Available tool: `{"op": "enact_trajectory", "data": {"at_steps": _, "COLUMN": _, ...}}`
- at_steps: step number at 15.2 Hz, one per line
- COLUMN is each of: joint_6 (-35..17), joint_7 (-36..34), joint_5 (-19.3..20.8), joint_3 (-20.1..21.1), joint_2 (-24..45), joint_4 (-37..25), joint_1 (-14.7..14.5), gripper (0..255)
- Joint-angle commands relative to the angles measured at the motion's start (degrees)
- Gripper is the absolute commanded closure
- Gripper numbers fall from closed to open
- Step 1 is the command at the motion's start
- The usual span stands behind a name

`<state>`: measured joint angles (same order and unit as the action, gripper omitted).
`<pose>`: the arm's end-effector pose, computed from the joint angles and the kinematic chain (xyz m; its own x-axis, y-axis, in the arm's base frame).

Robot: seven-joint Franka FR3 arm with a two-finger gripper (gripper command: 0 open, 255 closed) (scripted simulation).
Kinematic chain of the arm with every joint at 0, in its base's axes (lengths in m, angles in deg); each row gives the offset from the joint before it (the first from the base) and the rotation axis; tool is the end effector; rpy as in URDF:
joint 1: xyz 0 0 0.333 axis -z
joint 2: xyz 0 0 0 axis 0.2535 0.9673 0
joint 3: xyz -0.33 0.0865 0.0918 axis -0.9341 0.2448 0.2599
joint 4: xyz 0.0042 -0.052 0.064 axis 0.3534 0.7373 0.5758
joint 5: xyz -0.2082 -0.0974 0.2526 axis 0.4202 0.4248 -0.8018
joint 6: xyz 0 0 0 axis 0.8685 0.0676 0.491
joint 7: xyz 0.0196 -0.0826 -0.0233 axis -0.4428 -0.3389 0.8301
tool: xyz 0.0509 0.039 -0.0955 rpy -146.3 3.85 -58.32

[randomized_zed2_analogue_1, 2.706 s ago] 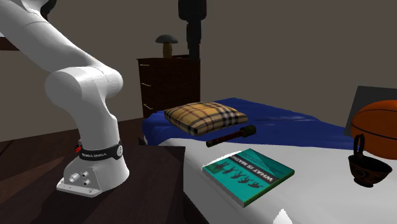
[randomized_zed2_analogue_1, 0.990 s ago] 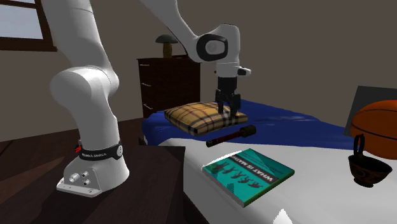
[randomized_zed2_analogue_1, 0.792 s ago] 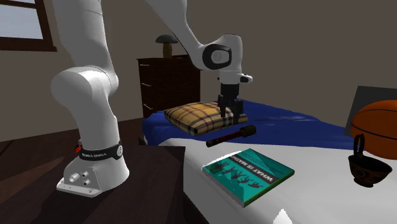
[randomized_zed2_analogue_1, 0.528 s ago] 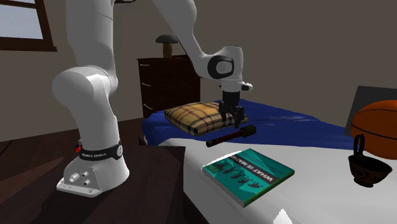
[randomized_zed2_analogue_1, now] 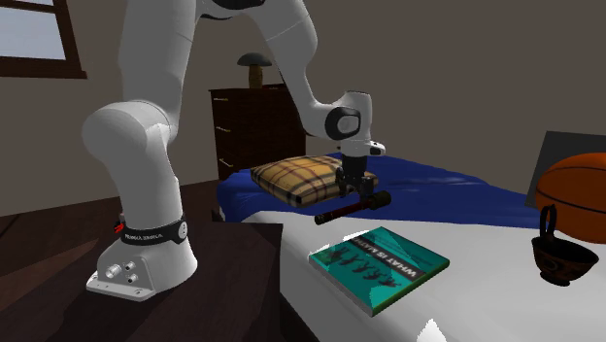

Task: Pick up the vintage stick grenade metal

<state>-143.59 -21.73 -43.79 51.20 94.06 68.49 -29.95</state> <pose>0.4613 0.2623 0.2954 0.8273 0.5608 0.0343 0.5616 -0.8271 -0.0215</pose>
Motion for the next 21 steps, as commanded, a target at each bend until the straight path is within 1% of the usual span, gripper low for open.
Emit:
{"op": "enact_trajectory", "data": {"at_steps": 1, "joint_6": -1.48, "joint_7": -0.49, "joint_5": 0.69, "joint_3": -0.4, "joint_2": 1.42, "joint_4": 0.07, "joint_1": -0.33, "gripper": 0}}
{"op": "enact_trajectory", "data": {"at_steps": 4, "joint_6": -2.48, "joint_7": -0.8, "joint_5": 1.16, "joint_3": -0.77, "joint_2": 2.52, "joint_4": -0.01, "joint_1": -0.61, "gripper": 0}}
{"op": "enact_trajectory", "data": {"at_steps": 5, "joint_6": -2.64, "joint_7": -0.74, "joint_5": 1.18, "joint_3": -0.8, "joint_2": 2.58, "joint_4": 0.08, "joint_1": -0.56, "gripper": 255}}
{"op": "enact_trajectory", "data": {"at_steps": 14, "joint_6": -2.47, "joint_7": -0.8, "joint_5": 1.16, "joint_3": -0.77, "joint_2": 2.52, "joint_4": -0.02, "joint_1": -0.61, "gripper": 255}}
{"op": "enact_trajectory", "data": {"at_steps": 21, "joint_6": 2.03, "joint_7": 0.65, "joint_5": -1.02, "joint_3": 0.61, "joint_2": -2.25, "joint_4": 0.13, "joint_1": 0.41, "gripper": 255}}
